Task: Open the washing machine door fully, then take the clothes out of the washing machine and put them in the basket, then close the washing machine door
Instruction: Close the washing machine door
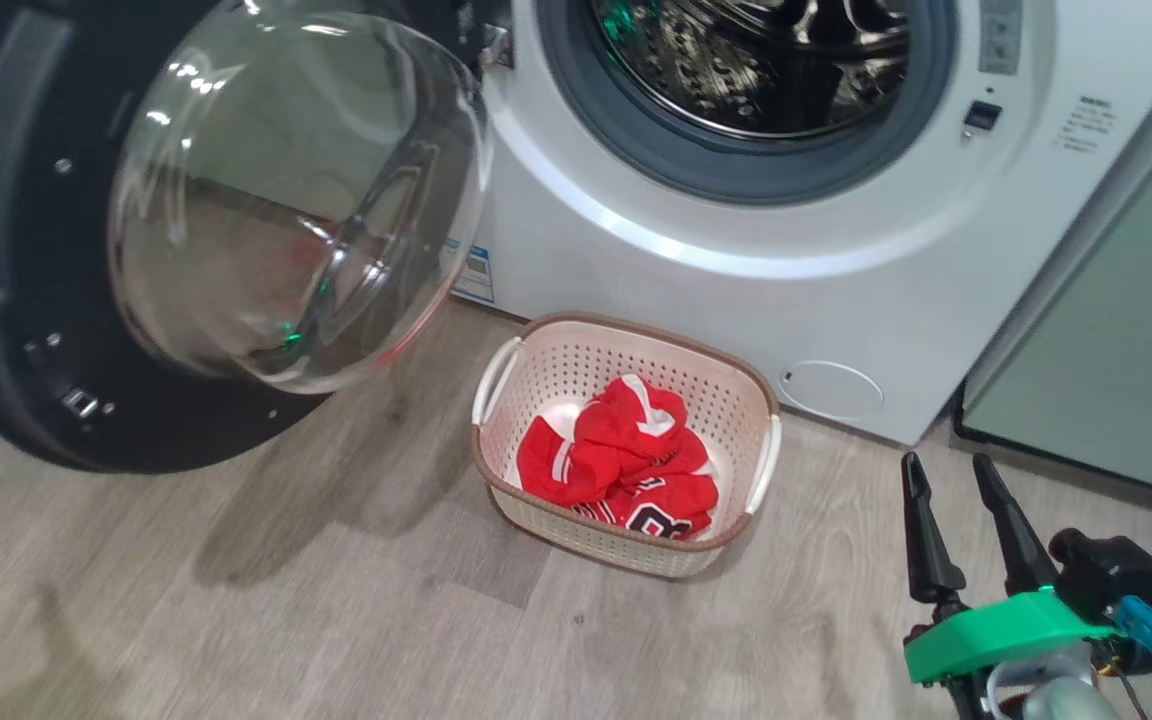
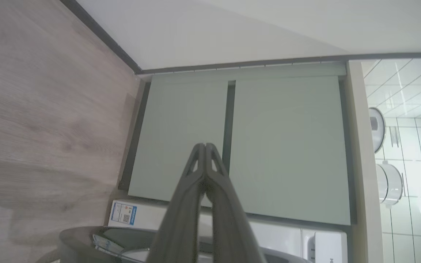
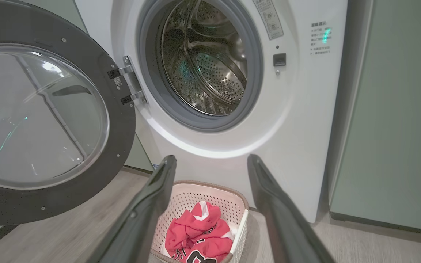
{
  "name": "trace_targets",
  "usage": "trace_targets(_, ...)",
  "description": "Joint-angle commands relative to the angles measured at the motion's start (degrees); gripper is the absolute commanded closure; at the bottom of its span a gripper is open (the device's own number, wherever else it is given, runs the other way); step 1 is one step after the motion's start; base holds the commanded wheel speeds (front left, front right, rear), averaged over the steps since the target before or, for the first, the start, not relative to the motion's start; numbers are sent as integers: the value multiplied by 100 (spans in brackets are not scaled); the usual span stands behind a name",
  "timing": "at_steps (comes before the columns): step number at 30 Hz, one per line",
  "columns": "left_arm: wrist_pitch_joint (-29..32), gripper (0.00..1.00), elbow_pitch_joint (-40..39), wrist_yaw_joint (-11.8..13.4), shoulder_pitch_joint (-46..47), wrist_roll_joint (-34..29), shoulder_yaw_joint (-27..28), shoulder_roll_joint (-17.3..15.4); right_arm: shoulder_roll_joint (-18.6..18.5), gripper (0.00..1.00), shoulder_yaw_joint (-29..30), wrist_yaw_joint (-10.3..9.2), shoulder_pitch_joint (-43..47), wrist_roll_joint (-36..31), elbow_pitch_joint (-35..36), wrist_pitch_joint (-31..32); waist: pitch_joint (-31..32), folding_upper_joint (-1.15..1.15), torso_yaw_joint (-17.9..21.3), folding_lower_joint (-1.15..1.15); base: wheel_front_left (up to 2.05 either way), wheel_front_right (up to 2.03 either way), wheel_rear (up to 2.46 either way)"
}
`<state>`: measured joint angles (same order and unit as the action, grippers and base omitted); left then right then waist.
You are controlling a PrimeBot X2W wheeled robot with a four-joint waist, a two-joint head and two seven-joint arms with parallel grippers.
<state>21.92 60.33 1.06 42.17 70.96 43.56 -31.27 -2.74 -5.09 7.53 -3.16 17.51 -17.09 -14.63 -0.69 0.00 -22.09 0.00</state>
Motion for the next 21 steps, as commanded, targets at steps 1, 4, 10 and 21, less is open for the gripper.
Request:
trace_targets(1,201,100,-86,18,235,14,-50,-405,-14,0,-120,-4,-153,-57,180,-37,-69,0,93,0,0,0,0)
trace_targets(4,554,100,86,35,461,29,-164,-511,-14,0,-110,-4,-195,-118,182,-37,-179,0,212,0,0,0,0)
trace_targets(10,993,100,302,22,802,-29,-406,-582,-34,0,-93,-4,-299,-173,189,-37,-375,0,394,0,0,0,0)
trace_targets(21,1794,100,427,-399,1067,-189,-926,-288,-37,0,-14,-4,-323,-193,188,-37,-428,0,402,0,0,0,0)
